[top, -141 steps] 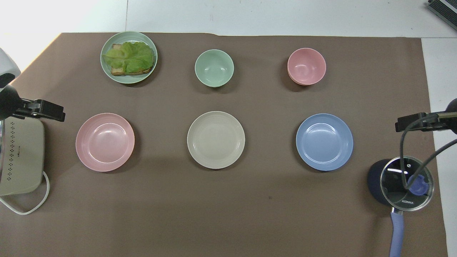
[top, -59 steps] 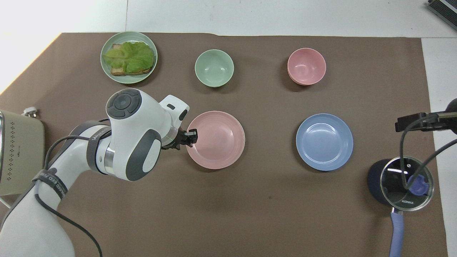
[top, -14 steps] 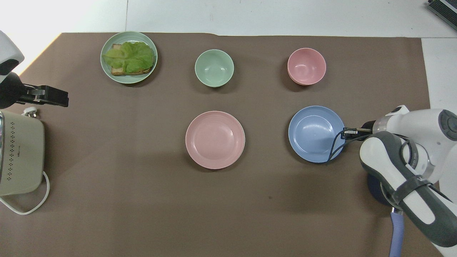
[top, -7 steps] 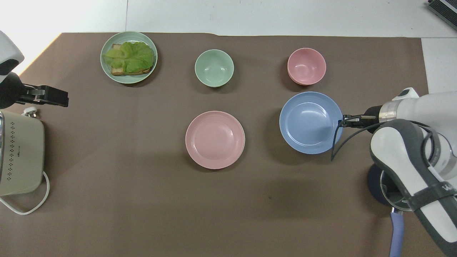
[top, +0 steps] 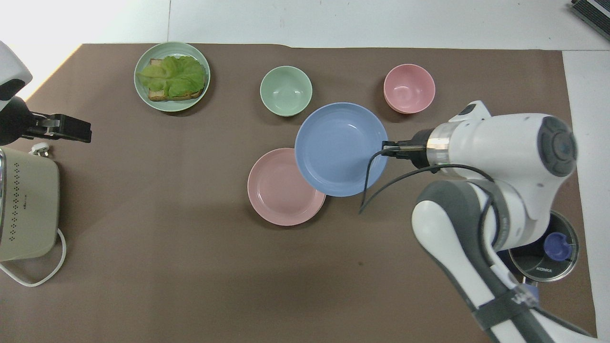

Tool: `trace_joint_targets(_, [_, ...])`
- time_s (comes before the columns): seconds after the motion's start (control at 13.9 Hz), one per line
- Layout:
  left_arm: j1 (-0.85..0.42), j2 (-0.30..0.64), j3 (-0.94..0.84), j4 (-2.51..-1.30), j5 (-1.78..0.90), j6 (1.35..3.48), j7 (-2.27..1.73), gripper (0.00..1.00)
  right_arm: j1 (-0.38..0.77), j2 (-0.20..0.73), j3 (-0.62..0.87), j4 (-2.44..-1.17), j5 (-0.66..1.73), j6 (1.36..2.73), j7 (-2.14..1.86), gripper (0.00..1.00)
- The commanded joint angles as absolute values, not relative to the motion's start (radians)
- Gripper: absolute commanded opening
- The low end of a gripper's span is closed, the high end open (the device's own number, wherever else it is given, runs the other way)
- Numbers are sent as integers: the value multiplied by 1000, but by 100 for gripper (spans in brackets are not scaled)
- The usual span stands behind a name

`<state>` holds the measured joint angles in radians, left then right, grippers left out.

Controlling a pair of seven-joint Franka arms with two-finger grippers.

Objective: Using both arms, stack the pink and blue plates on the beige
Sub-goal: 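Lift the blue plate onto the pink plate and open the right gripper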

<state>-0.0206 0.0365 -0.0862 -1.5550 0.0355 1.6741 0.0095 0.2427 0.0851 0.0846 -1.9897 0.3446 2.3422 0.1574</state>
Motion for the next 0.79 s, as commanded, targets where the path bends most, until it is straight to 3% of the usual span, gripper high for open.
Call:
trace_joint_targets(0.0, [-11,23,-92,-1555,32,1655,18,100,349,164,81,-1970,350,2416,216,0])
trace_joint_targets(0.22, [-11,23,-92,-1555,32,1655,18,100,380,213,81,-1967,350,2486,230,0])
trace_joint_targets(0.72, [-11,23,-92,-1555,32,1655,18,100,417,279,80,-1959,344,2487,219,0])
